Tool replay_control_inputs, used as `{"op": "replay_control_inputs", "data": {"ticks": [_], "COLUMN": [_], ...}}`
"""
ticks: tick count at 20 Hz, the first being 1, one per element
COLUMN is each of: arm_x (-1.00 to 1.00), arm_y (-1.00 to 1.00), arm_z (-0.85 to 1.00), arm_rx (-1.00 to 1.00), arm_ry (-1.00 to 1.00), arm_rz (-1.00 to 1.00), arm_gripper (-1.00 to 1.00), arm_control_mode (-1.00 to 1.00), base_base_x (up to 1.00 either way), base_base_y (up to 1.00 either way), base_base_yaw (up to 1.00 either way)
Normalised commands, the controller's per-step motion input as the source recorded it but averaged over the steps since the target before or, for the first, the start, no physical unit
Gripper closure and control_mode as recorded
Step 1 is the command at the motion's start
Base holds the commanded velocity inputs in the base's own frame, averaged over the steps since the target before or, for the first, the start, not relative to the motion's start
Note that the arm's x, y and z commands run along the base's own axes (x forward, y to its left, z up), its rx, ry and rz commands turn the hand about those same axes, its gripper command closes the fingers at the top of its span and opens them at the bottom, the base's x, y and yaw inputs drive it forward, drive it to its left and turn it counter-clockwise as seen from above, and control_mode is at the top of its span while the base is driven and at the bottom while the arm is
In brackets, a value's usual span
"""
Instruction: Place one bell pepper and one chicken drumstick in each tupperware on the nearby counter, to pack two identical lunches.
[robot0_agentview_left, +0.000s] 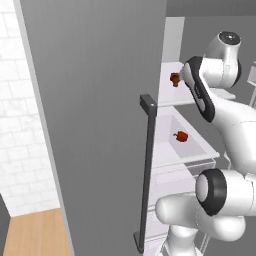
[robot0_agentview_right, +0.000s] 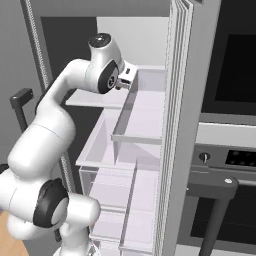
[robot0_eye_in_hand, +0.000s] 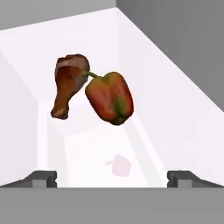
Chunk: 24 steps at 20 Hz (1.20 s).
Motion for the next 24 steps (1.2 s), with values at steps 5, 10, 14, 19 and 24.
{"op": "replay_control_inputs", "data": {"ticks": [5, 10, 14, 19, 24], "arm_x": [0.50, 0.58, 0.54, 0.48, 0.21], "arm_y": [-0.22, -0.12, 0.00, -0.02, 0.00], "arm_z": [-0.17, -0.08, -0.08, -0.14, -0.34], "arm_rx": [0.01, 0.00, 0.00, 0.00, 0.00], "arm_ry": [0.00, 0.00, 0.00, 0.00, 0.00], "arm_rz": [0.00, 0.00, 0.00, 0.00, 0.00], "arm_gripper": [-1.00, -1.00, -1.00, -1.00, 1.00], "arm_control_mode": [-1.00, -1.00, -1.00, -1.00, -1.00], "base_base_x": [0.00, 0.00, 0.00, 0.00, 0.00], "base_base_y": [0.00, 0.00, 0.00, 0.00, 0.00], "base_base_yaw": [0.00, 0.00, 0.00, 0.00, 0.00]}}
